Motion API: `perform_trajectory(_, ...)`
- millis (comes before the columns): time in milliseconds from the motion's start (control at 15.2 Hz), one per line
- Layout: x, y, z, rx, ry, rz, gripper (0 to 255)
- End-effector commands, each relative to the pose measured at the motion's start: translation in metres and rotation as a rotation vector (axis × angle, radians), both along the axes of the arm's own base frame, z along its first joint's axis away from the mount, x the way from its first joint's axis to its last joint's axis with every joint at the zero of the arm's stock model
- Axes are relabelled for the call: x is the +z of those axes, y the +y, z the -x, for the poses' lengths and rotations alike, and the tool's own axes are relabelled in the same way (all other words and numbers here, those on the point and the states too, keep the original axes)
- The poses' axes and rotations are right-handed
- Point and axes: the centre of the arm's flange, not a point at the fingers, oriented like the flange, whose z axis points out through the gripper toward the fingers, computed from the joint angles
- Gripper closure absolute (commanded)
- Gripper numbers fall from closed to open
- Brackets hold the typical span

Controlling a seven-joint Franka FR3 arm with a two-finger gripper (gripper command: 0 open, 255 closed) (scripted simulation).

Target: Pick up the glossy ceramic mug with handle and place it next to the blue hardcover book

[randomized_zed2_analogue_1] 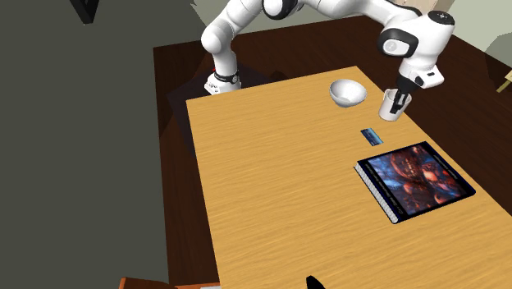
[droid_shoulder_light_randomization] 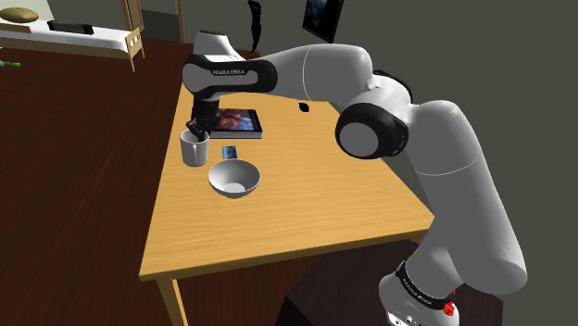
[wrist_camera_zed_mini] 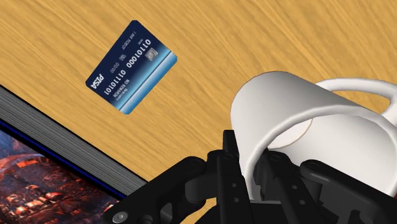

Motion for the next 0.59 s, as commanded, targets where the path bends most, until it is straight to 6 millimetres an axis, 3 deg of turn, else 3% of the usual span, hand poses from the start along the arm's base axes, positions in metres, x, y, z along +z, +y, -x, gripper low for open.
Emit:
perform_trajectory(0, -0.0064, 0.0001, 0.0007, 0.0, -0.001, 0.0, 255)
perform_trajectory(462, -0.0064, 0.0001, 0.0006, 0.0, -0.001, 0.0, 255)
perform_trajectory(528, -0.0064, 0.0001, 0.0006, 0.0, -0.001, 0.0, 0)
